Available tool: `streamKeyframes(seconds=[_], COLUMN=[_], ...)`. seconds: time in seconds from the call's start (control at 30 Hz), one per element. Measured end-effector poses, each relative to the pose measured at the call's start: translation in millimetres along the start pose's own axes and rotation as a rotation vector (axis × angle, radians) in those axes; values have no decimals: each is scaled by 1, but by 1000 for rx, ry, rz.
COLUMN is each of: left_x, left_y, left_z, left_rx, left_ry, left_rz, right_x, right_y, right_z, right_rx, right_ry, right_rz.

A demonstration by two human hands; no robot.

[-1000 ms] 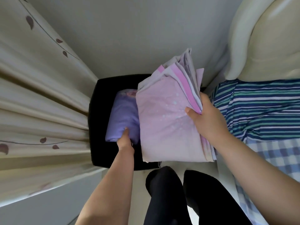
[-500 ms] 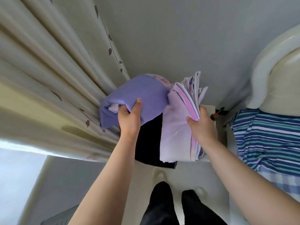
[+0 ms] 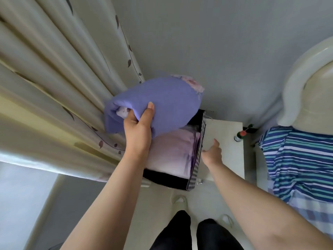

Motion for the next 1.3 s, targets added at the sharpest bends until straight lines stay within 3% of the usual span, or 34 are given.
streamKeyframes(seconds=[0.2,0.3,0.4,0.5,0.57,0.73,0.87,0.97,1.07,1.17,1.23,1.3], left_x=[45,56,61,63,62,68,76,84,91,99,111,123], left_y=[4,8,12,17,20,38,81,127,184,239,285,338], left_z=[-22,-40,-60,-83,-100,-139,-167,-187,-207,-220,-224,-226], left_rx=[52,125,225,335,389,454,600,786,988,941,953,1001], left_ry=[-15,-45,-81,-122,-135,-107,-175,-309,-484,-691,-695,-659], left_rz=[164,221,234,233,262,495,597,522,282,32,41,162], right_x=[-23,-17,-8,-2,-10,-68,-132,-181,-227,-276,-314,-356], right_y=[15,23,36,46,50,69,110,145,185,237,278,316], right_z=[1,13,44,69,88,149,196,220,234,248,256,263], right_rx=[81,22,-81,45,42,-196,-373,-396,-350,-271,-267,-297], right_ry=[108,64,-413,-1036,-1183,-1115,-1041,-1089,-1230,-1343,-1369,-1435], right_rz=[63,113,60,-47,-71,0,-140,-204,-155,-74,-62,-1])
Point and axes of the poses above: each hand's wrist, its own y-axis away from the middle knuckle, its own z-axis out of the back of the hand, x = y × z, the point moved 7 cm from there along -y, towards the middle knuckle, and after that the axes turned 12 degrees about y, right-handed, at the moved point
